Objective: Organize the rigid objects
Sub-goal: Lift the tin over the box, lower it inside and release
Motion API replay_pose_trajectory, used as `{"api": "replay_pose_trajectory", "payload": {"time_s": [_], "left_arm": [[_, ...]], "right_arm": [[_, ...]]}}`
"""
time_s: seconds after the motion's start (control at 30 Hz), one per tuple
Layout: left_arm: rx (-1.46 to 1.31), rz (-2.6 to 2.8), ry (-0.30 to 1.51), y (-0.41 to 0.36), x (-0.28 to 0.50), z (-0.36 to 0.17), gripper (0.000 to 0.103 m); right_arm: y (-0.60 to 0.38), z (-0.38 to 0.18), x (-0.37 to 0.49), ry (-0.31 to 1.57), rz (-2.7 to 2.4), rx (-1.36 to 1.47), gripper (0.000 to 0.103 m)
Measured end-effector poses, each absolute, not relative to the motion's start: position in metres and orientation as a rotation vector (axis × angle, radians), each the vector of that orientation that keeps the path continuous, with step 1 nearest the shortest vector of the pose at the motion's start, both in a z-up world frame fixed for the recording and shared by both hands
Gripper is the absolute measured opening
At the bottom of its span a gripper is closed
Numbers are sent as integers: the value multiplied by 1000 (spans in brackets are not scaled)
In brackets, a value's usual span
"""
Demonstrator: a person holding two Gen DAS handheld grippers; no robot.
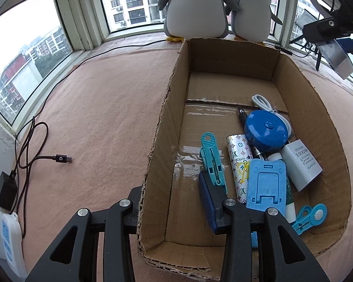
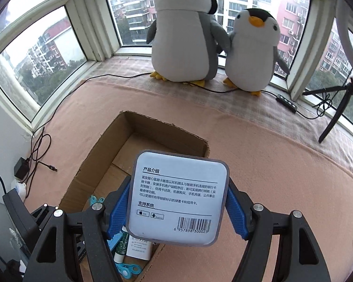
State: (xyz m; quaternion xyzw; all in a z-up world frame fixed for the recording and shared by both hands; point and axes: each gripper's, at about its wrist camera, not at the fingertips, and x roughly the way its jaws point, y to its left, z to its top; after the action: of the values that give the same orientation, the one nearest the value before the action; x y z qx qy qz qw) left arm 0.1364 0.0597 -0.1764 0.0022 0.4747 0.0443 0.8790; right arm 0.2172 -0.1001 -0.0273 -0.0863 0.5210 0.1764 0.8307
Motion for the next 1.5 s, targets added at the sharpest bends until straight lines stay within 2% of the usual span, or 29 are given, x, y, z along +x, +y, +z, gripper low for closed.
{"api": "replay_pose_trajectory", "payload": {"time_s": [0.53, 1.5], "left_arm": [[-5, 104, 993, 60, 129, -176, 41], [5, 92, 989, 59, 129, -176, 41]], "right_arm": [[-71, -71, 233, 1189, 374, -250, 68], [-56, -97, 238, 1227, 340, -251, 66]]}}
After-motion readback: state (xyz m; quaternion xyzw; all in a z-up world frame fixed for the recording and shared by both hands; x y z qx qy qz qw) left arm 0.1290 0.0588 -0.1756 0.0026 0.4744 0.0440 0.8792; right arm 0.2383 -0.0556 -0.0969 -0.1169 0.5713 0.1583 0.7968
